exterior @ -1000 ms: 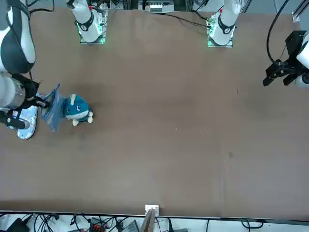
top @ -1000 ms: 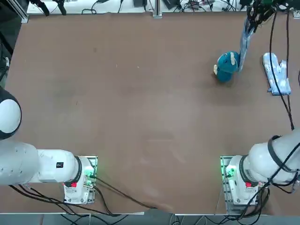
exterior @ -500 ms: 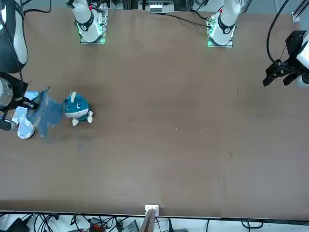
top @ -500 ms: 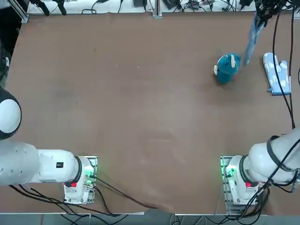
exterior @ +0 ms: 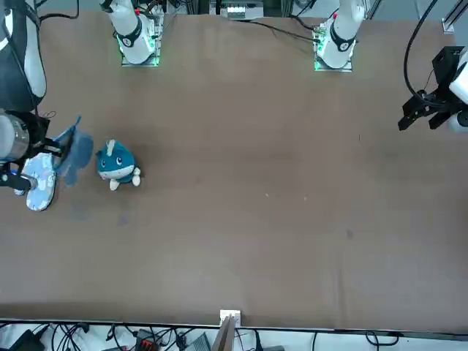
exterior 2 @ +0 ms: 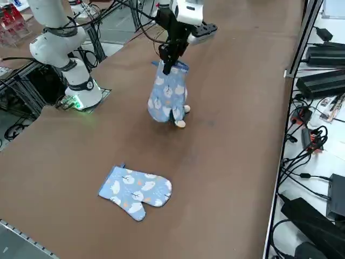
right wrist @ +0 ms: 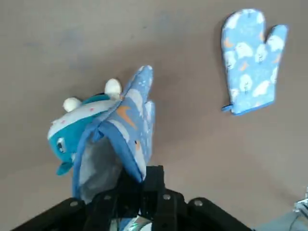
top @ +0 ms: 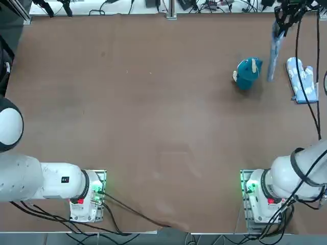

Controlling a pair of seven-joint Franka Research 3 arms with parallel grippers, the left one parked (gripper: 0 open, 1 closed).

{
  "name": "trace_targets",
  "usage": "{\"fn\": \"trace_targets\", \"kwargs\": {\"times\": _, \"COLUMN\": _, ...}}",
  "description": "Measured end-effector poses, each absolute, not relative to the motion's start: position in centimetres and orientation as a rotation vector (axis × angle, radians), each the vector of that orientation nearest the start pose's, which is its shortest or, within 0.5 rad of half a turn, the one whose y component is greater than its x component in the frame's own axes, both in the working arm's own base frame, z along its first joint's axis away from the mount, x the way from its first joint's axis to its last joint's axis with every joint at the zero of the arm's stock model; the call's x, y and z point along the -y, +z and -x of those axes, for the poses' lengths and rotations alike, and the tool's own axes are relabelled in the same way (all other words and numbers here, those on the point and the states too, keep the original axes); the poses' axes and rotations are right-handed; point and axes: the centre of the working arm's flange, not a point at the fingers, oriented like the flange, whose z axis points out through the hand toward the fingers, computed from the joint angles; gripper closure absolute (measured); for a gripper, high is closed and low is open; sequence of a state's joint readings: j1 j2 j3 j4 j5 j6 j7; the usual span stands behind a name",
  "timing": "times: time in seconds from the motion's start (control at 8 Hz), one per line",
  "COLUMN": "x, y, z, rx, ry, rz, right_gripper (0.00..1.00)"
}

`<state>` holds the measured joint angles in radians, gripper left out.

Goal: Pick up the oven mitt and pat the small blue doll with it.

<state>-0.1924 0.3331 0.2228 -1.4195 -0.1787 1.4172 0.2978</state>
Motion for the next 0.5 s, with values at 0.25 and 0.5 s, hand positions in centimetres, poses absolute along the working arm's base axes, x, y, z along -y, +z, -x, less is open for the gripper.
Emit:
{"fn": "trace_targets", "kwargs": {"times": 0.25, "x": 1.5, "y": 48.8, "z": -62.4, "rx": -0.464, "ry": 0.492, "rz": 3.181, "right_gripper": 0.97}}
{"fn": "trace_targets", "kwargs": {"times": 0.5, "x": 1.4, "y": 48.1, "z": -63.5, "rx": -0.497, "ry": 0.411, "rz": 3.164, "right_gripper": 0.97}}
